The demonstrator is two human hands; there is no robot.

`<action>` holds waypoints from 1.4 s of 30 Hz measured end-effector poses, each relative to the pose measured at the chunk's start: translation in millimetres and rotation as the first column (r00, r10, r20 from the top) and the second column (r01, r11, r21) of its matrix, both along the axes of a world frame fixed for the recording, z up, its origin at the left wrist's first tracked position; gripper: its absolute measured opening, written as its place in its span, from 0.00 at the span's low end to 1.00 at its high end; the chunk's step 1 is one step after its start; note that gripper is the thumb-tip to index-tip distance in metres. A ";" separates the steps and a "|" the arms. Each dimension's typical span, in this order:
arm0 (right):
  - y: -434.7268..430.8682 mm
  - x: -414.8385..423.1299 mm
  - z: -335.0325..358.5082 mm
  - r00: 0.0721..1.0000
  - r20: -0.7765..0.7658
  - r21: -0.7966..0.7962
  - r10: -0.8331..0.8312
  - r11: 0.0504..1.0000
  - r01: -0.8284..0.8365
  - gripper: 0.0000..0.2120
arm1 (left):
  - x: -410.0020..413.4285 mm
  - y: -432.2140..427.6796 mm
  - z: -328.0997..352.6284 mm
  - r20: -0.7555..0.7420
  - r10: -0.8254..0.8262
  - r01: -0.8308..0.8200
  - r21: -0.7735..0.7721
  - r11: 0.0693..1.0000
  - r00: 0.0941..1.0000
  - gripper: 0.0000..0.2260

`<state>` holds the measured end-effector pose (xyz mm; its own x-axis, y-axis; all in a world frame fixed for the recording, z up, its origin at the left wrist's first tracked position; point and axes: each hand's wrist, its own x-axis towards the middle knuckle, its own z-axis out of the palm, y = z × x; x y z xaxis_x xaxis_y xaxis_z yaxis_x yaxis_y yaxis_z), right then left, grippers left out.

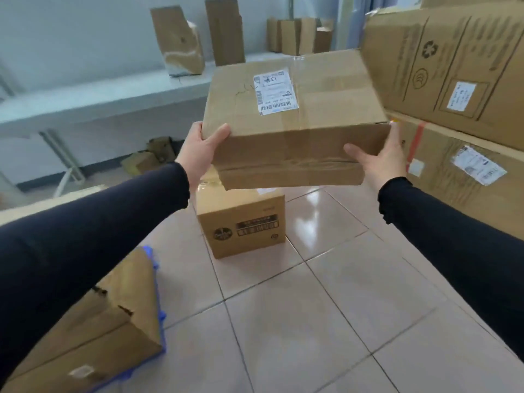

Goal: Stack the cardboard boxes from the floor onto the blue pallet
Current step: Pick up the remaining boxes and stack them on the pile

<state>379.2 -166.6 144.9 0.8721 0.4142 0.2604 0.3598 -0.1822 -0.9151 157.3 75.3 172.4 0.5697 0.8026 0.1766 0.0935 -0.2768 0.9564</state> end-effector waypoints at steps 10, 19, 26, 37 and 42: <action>147.3 -229.2 34.6 0.881 0.074 0.060 0.466 0.880 -0.471 0.32 | -327.2 49.8 62.0 0.013 0.418 -0.417 0.128 0.900 0.908 0.22; 175.1 -377.6 24.2 0.709 0.134 0.028 0.692 0.713 -0.701 0.29 | -512.8 31.2 65.4 -0.046 0.654 -0.644 0.138 0.752 0.755 0.14; 171.3 -406.3 11.8 0.684 0.152 -0.050 0.714 0.697 -0.716 0.31 | -547.7 23.2 49.2 -0.074 0.661 -0.659 0.062 0.750 0.746 0.13; 168.8 -394.7 -5.9 0.599 0.342 -0.333 0.725 0.689 -0.644 0.32 | -550.0 18.7 61.6 -0.313 0.684 -0.603 0.325 0.729 0.659 0.32; 166.3 -379.8 2.2 0.536 0.361 -0.453 0.763 0.646 -0.614 0.37 | -531.1 25.7 89.4 -0.442 0.726 -0.488 0.542 0.684 0.526 0.31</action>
